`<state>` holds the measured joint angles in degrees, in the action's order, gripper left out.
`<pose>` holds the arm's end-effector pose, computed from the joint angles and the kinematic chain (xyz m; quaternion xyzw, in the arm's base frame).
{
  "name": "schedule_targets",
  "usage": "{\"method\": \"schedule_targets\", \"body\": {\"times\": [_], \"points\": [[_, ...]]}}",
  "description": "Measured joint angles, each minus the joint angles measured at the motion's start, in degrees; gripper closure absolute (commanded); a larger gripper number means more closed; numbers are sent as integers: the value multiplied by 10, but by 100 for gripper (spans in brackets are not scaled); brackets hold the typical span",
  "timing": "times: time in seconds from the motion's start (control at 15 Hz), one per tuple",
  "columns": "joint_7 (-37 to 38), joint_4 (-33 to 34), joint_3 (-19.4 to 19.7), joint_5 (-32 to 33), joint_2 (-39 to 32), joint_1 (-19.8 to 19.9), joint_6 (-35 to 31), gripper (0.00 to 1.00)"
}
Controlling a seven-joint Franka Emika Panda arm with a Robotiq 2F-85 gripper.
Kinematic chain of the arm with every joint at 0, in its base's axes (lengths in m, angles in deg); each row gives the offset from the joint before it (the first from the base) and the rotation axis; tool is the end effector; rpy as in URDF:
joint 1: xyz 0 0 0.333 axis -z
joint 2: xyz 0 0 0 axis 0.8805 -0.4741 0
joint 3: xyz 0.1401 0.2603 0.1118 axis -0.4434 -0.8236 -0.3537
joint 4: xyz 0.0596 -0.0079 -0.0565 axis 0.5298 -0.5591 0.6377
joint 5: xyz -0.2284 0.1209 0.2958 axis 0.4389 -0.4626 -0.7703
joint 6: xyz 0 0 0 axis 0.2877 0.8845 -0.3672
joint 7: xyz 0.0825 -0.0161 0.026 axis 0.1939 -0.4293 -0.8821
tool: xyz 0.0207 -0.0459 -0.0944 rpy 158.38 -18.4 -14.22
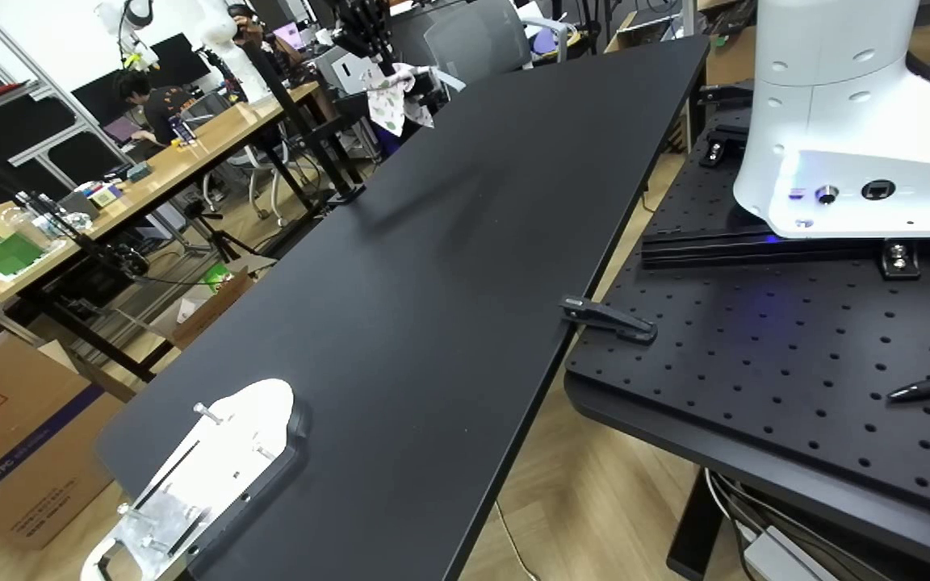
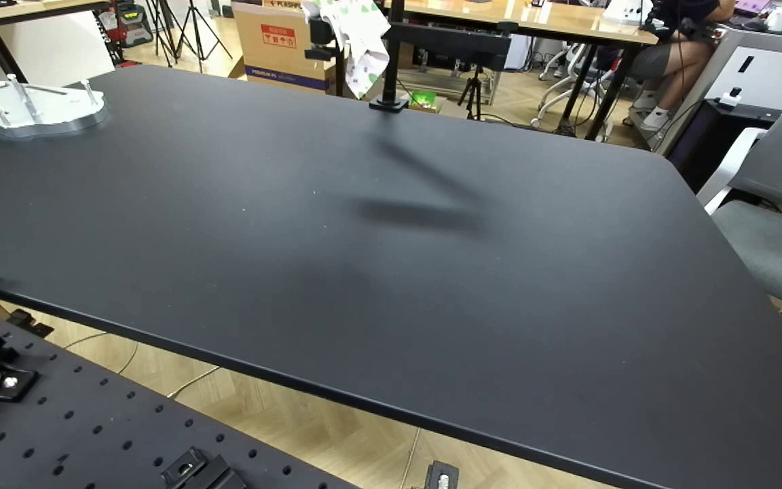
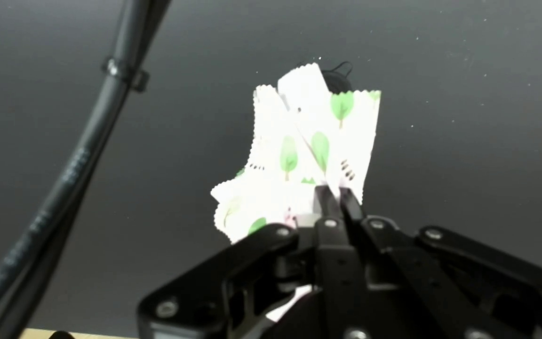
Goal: Unhang the white cloth from the black stand and put it on the table
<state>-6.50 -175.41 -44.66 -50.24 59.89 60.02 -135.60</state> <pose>0.5853 0.0300 0.3870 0.9963 0.0775 -0.0183 0.0318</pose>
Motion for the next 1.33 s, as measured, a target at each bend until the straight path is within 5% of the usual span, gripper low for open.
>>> {"method": "schedule_targets", "body": {"times": [0.4, 0.67, 1.33], "points": [[-122, -16, -27, -52, 56, -10, 92, 99], [-141, -46, -49, -55, 78, -34, 107, 99], [34, -127, -70, 24, 14, -74, -114, 99]]}}
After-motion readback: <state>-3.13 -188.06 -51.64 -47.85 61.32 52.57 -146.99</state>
